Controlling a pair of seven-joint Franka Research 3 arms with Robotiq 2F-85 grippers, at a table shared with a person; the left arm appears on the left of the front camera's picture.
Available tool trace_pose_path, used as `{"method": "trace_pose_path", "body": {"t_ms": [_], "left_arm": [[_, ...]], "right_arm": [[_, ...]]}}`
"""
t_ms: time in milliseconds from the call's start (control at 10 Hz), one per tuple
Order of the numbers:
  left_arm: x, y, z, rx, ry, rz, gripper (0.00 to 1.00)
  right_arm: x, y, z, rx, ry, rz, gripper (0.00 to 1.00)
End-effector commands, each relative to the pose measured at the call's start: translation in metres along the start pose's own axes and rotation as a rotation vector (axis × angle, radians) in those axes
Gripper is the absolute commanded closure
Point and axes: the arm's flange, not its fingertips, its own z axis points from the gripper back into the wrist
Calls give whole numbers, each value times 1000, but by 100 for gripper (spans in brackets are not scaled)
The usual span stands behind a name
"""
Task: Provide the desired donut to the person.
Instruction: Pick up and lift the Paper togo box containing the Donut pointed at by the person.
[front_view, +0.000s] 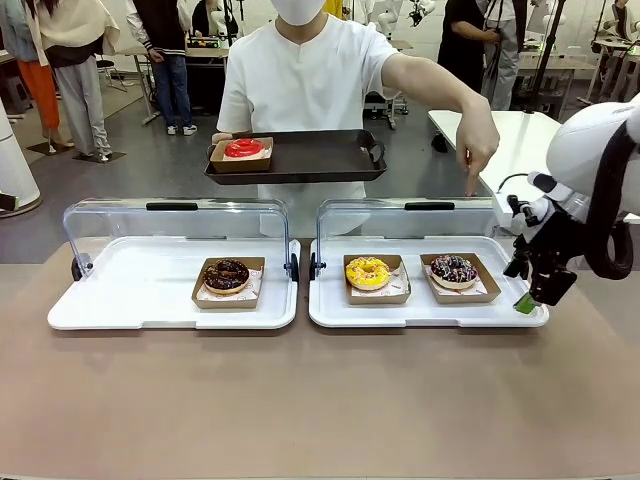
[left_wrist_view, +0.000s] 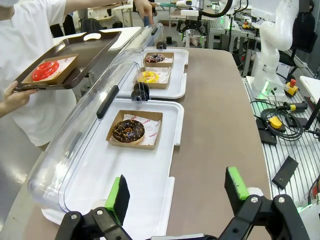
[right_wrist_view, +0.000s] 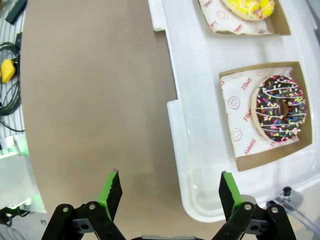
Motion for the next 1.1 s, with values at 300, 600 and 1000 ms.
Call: {"method": "trace_pose_path", "body": {"t_ms": [300,600,1000], "left_arm": [[1,0,2,8,-9,-1,0],[1,0,2,8,-9,-1,0],[1,0,2,8,-9,-1,0]], "right_arm": [[10,-16,-24,-31,86,34,0],[15,-30,-36,-19,81,79,0],[10,-20,-30,-8,62,52,0]]}}
